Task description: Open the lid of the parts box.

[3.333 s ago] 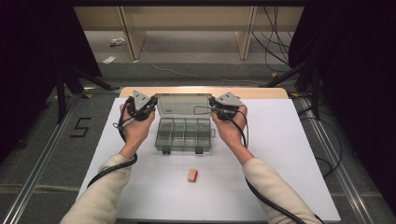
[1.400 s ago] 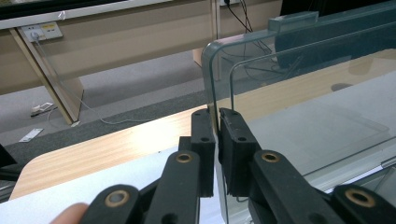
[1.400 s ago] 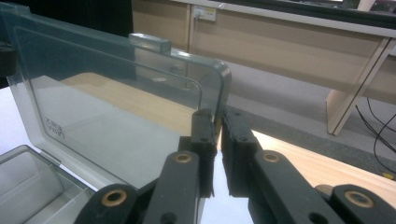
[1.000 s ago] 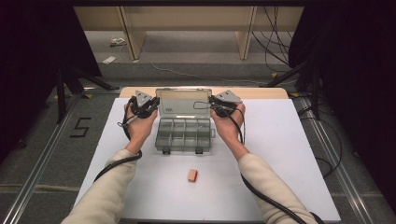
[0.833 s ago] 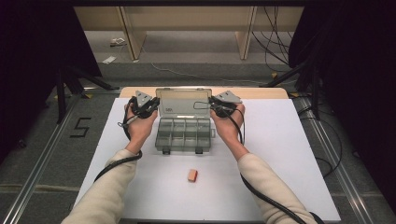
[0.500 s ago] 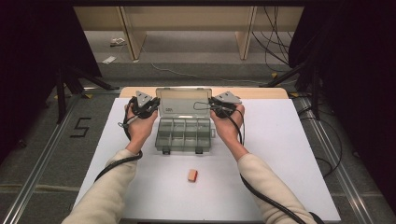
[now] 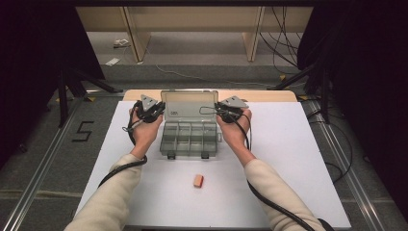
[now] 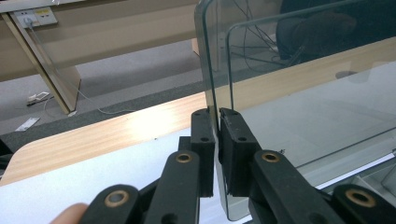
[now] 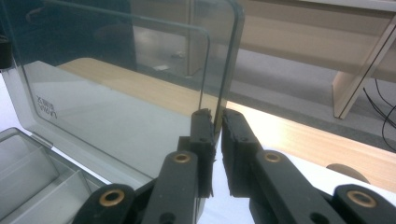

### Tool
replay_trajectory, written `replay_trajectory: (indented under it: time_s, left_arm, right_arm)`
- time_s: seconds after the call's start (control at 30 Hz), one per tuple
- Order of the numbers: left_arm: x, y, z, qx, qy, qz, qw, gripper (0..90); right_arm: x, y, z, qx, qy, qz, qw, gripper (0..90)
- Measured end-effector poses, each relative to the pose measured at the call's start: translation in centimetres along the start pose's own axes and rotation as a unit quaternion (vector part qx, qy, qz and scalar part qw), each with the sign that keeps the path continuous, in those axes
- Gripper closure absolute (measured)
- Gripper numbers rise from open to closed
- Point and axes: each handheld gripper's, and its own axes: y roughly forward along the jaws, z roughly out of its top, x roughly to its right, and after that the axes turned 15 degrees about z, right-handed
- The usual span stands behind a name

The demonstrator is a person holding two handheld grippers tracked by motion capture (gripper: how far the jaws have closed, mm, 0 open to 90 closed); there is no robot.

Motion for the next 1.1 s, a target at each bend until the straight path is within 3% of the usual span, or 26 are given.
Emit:
replay_trajectory:
  time_s: [1.1]
  left_arm:
    - [0.3, 0.7, -1.0, -0.025, 0.005, 0.0, 0.9997, 83.5]
  right_arm:
    - [0.2, 0.6, -1.6, -0.024, 0.018, 0.004, 0.9995, 82.6]
